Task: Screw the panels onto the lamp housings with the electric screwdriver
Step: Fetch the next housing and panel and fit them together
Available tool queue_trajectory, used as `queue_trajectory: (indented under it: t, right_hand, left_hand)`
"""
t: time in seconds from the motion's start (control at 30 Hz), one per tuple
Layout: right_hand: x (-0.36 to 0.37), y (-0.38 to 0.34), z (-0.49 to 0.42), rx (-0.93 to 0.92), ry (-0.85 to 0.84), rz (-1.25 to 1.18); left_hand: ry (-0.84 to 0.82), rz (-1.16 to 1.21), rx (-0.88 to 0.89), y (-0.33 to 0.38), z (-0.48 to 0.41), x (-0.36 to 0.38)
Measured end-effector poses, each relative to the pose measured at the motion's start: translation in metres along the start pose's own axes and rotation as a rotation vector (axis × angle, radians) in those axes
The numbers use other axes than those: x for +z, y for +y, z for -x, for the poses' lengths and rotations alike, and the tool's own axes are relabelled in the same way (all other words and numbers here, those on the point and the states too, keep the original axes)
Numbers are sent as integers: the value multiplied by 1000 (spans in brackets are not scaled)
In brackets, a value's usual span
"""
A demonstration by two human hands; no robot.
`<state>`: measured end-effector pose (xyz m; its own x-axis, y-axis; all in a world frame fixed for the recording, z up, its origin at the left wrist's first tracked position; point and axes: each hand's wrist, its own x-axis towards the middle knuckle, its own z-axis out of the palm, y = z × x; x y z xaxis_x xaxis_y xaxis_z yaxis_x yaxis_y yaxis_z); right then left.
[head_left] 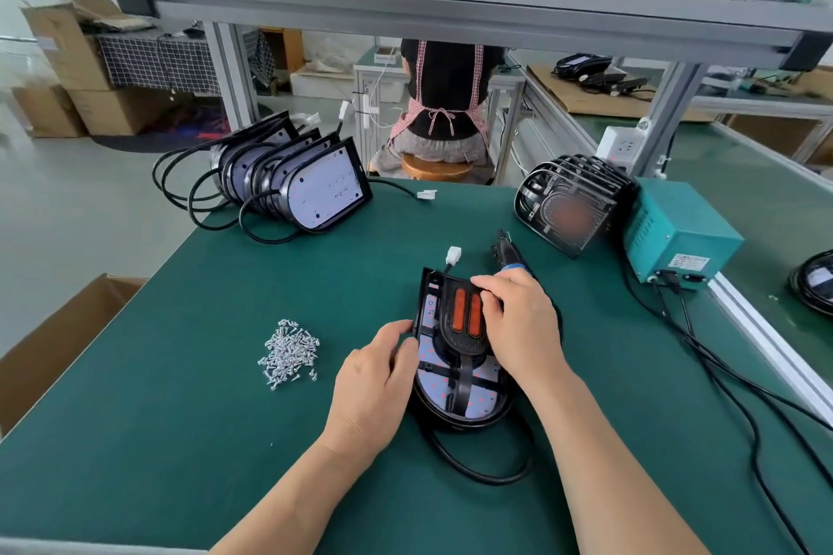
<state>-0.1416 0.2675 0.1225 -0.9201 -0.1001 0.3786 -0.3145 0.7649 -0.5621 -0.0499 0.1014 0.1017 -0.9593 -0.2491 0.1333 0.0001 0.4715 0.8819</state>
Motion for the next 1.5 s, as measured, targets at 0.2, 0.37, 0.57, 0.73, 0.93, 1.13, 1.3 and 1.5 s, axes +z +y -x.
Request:
queue_trajectory:
  t: [0.2, 0.37, 0.57, 0.73, 0.93, 1.13, 1.3, 1.5]
  right_hand:
    - [-7, -4, 8, -61, -5, -107]
    - [-7, -8, 14, -217, -224, -44]
    - [-9, -3, 13, -209, -322, 31]
    - [-12, -2, 15, -179, -321, 4]
    - [-29, 15, 0, -3, 54, -121]
    - [-33, 42, -16, 420, -101, 28]
    - [-31, 35, -24, 435, -223, 177]
    - [-30, 21, -32, 385, -341, 395]
  left_hand:
    - [42, -100, 2, -4, -3, 2]
    - [109, -199, -7, -2, -3, 1]
    - [221, -266, 64, 5, -9, -25]
    - [149, -419, -128, -6, -41, -82]
    - [-112, -577, -121, -11, -59, -107]
    - [-294, -869, -77, -8, -71, -106]
    - [-408, -961, -33, -2, -77, -106]
    - [-439, -1014, -15, -3, -79, -102]
